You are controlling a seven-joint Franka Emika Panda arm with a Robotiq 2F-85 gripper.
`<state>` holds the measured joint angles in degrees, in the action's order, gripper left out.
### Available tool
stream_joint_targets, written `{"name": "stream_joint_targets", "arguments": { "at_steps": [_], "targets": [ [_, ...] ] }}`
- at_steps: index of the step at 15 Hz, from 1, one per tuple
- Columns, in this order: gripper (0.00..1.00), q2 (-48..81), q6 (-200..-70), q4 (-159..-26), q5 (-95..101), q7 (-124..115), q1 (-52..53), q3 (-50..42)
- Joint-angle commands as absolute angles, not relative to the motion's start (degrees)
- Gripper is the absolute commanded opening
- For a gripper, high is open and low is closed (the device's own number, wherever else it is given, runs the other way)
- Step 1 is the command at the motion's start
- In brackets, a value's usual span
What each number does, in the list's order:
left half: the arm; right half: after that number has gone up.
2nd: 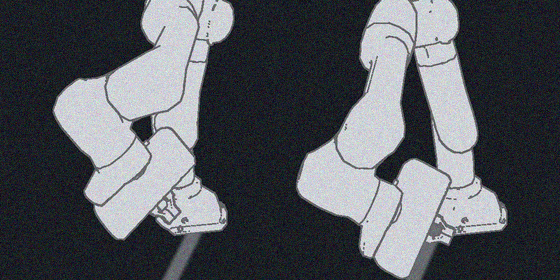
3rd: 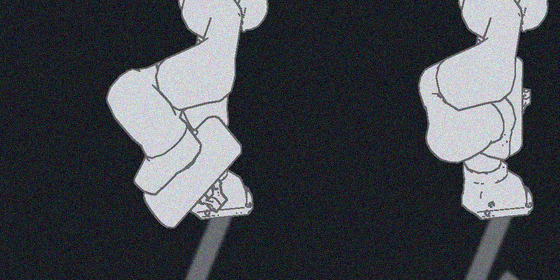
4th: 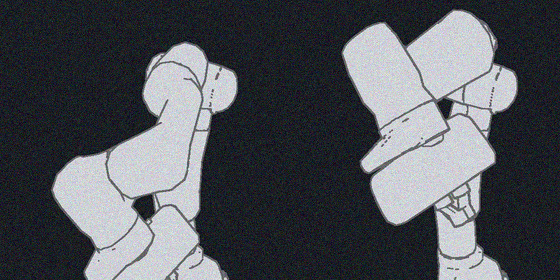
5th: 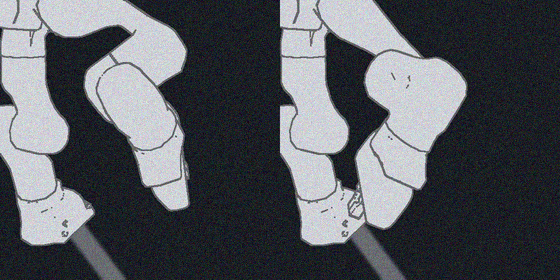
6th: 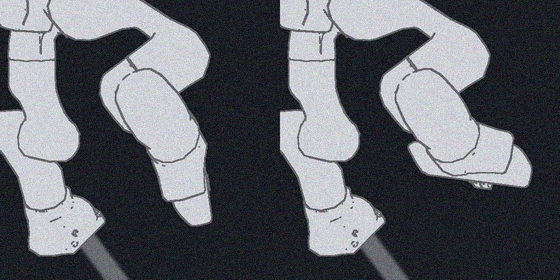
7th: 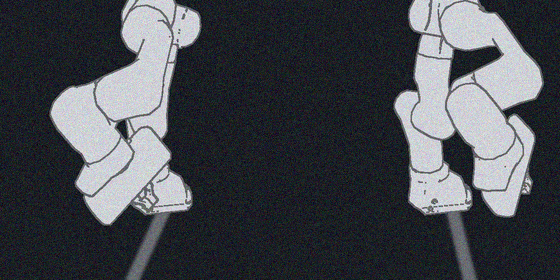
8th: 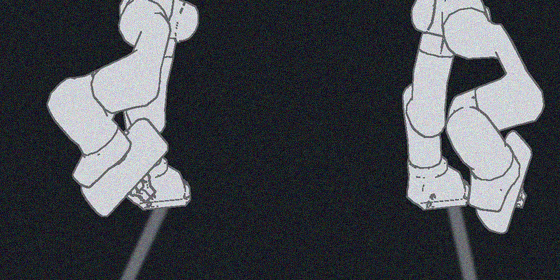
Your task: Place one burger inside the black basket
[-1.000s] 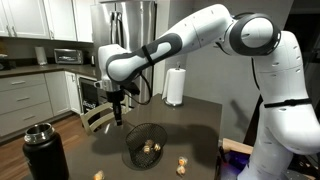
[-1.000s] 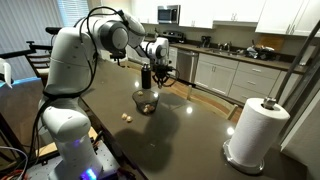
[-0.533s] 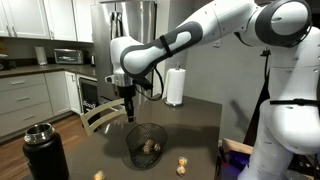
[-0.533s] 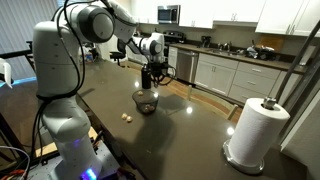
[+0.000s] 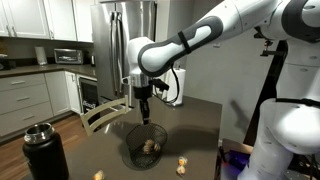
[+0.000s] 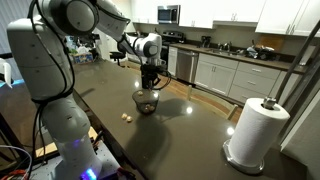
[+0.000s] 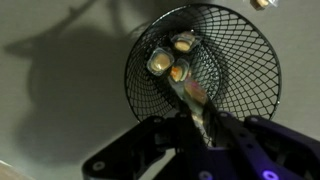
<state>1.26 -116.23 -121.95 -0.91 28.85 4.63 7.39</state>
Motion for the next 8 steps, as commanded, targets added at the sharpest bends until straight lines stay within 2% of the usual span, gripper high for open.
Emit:
{"name": "stream_joint_targets", "arguments": {
  "at_steps": [1, 2, 8],
  "targets": [
    [0.42, -0.6, -115.9, -124.2, -3.8, 30.7, 4.8, 6.6],
    [0.43, -0.4, -115.9, -124.2, -4.1, 30.7, 4.8, 6.6],
    [0.81, -0.1, -116.3, -124.3, -4.5, 30.3, 5.0, 6.6]
  ]
}}
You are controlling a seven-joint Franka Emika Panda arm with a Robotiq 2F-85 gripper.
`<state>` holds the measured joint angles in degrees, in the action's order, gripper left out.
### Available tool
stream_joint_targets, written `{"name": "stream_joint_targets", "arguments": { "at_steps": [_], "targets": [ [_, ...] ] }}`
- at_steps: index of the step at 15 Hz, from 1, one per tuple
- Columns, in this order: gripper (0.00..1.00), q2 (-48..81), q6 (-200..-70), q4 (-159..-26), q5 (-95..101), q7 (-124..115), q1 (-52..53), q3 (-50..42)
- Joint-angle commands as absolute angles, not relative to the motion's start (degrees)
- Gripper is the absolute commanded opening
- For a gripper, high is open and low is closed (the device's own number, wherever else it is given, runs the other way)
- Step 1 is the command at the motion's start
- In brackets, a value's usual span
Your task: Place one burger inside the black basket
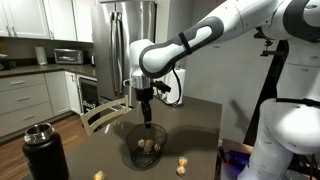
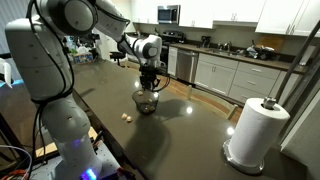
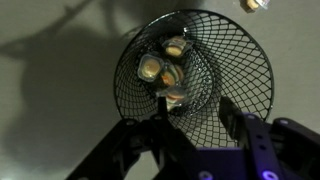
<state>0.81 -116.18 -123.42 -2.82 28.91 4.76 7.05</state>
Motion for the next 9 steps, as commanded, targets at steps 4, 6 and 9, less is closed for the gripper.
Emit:
{"name": "stream_joint_targets", "arguments": {
  "at_steps": [4, 6, 9],
  "targets": [
    [1.0, 0.8, -116.0, -123.3, -2.9, 28.9, 5.1, 6.7],
    [0.93, 0.9, -116.0, -123.3, -2.9, 28.9, 5.1, 6.7],
    [1.0, 0.9, -116.0, -123.3, -2.9, 28.9, 5.1, 6.7]
  ]
}}
